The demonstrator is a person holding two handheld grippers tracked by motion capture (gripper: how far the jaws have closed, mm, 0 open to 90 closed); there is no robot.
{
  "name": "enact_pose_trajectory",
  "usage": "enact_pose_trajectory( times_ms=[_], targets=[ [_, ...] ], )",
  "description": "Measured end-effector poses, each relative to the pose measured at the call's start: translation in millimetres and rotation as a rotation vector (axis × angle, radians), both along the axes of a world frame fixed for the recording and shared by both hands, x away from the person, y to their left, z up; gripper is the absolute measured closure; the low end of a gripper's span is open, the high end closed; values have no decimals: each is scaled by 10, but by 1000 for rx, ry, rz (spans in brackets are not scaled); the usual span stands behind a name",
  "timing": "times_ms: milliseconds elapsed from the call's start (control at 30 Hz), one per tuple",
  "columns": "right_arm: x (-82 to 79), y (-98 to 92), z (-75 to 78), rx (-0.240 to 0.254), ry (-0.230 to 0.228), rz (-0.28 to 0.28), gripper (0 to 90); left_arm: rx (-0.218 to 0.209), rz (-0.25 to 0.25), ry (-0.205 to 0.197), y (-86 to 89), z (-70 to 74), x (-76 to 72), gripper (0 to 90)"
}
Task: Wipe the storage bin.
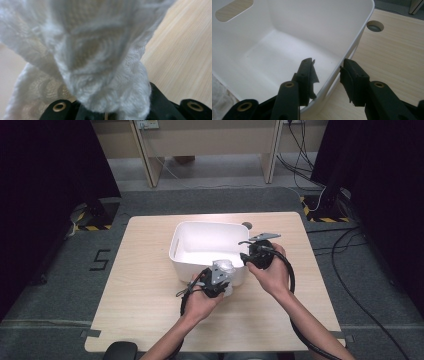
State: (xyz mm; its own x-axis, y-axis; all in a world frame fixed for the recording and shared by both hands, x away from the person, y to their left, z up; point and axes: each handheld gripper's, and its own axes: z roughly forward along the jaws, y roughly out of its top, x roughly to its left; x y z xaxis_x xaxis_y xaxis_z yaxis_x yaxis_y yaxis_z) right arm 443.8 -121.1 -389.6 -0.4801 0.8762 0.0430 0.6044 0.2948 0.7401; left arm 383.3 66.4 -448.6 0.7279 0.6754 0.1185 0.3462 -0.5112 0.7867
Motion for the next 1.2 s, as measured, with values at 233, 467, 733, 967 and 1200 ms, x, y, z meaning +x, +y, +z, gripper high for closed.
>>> enact_pose_trajectory(
  times_ms=[233, 467, 733, 967, 1200],
  targets=[
    [0, 0, 0, -1, -1, 1, 613, -2, -16, -24, -49, 112, -19, 816],
    [1, -1, 1, 0, 1, -1, 613, -5, -11, -32, -53, 101, -20, 816],
    [2, 0, 0, 0, -1, -2, 613, 0, -18, -25, -72, 32, -9, 816],
    [1, 0, -1, 1, -1, -2, 613, 11, -26, -7, -111, -85, 12, 816],
    [3, 1, -2, 1, -2, -1, 613, 33, -32, 6, -142, -175, 32, 816]
  ],
)
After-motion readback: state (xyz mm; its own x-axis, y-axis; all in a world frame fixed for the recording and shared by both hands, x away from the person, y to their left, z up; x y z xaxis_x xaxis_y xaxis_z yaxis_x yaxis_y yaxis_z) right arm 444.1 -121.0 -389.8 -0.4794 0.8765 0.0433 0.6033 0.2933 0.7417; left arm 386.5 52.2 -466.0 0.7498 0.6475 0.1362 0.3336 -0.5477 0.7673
